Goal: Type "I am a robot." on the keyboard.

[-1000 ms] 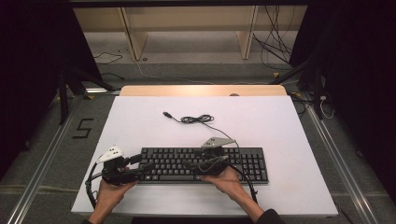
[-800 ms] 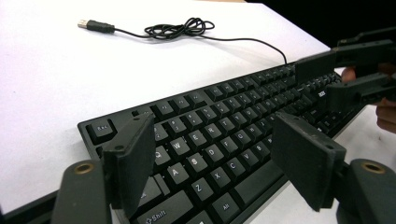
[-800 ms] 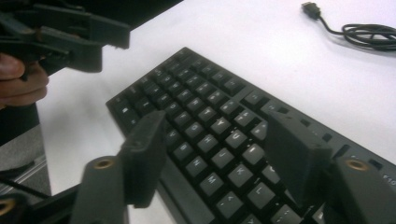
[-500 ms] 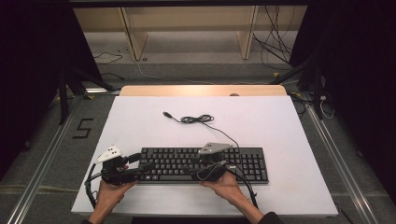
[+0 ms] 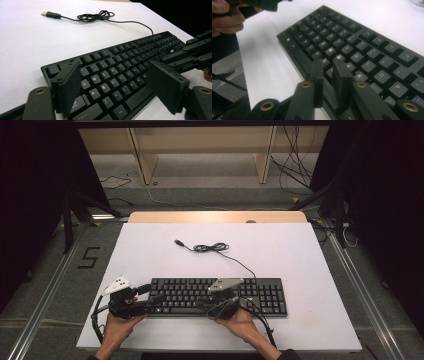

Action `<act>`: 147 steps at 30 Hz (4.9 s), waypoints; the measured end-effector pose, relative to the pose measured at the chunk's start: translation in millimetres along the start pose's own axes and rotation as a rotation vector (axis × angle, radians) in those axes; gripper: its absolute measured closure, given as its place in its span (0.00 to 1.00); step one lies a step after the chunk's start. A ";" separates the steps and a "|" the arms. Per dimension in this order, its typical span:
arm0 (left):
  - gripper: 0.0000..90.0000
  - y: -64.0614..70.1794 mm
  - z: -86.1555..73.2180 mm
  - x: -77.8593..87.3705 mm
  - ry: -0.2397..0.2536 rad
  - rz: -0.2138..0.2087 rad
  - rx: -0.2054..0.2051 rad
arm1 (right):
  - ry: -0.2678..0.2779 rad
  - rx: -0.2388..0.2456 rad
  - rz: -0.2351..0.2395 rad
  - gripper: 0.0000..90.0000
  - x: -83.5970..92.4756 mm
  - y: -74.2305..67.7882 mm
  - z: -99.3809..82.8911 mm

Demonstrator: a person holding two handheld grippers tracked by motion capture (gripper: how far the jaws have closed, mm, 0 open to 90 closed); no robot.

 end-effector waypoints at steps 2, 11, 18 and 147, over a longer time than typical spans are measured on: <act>0.29 0.1 0.0 0.1 0.000 -0.002 0.000 | -0.006 0.002 -0.002 0.95 -1.2 -0.4 -0.9; 0.29 -0.1 -0.1 -0.1 0.001 -0.001 -0.002 | -0.037 0.004 -0.017 1.00 -6.3 0.9 -5.1; 0.29 -0.1 -0.1 -0.7 0.001 -0.001 -0.001 | -0.061 0.008 -0.027 1.00 -10.4 1.8 -8.8; 0.40 3.6 -3.8 -13.1 -0.063 0.000 -0.006 | 0.137 -0.067 -0.036 0.42 33.1 14.1 -6.2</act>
Point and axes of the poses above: each handheld gripper's, and its own axes: x roughly backward along the jaws, z roughly out of its top, y roughly to its right, the point moved 5 cm from there along -x, roughly forward along the jaws, and after that the axes turned 12 degrees about -y, right-handed, at the moved point
